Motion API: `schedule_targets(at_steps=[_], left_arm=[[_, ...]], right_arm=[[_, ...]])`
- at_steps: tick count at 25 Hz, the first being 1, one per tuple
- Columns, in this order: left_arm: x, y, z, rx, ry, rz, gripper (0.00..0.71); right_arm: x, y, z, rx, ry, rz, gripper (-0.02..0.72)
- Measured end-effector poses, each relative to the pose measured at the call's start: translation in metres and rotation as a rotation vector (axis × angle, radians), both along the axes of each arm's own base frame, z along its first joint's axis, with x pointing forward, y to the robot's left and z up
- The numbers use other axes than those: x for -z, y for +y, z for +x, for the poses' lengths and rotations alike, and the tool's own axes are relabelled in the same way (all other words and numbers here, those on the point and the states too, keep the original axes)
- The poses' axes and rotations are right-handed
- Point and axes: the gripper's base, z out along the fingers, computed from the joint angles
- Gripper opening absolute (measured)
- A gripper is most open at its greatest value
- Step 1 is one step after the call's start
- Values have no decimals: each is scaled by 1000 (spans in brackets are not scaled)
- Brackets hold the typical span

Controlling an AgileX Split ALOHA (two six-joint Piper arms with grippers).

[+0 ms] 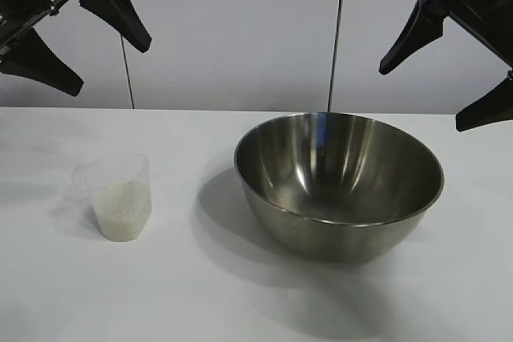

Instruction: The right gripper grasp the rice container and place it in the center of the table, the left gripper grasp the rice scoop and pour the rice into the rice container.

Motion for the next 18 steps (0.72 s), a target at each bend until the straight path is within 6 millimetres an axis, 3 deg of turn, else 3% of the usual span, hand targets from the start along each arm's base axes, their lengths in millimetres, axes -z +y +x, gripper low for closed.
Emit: schedule_targets(at_steps=[9,18], left_arm=[[0,0,0,1,-1,0,694],[0,0,0,1,-1,0,694]], right_arm=[[0,0,0,-7,-5,-8,694],[8,-14,1,-47,-21,-219,694]])
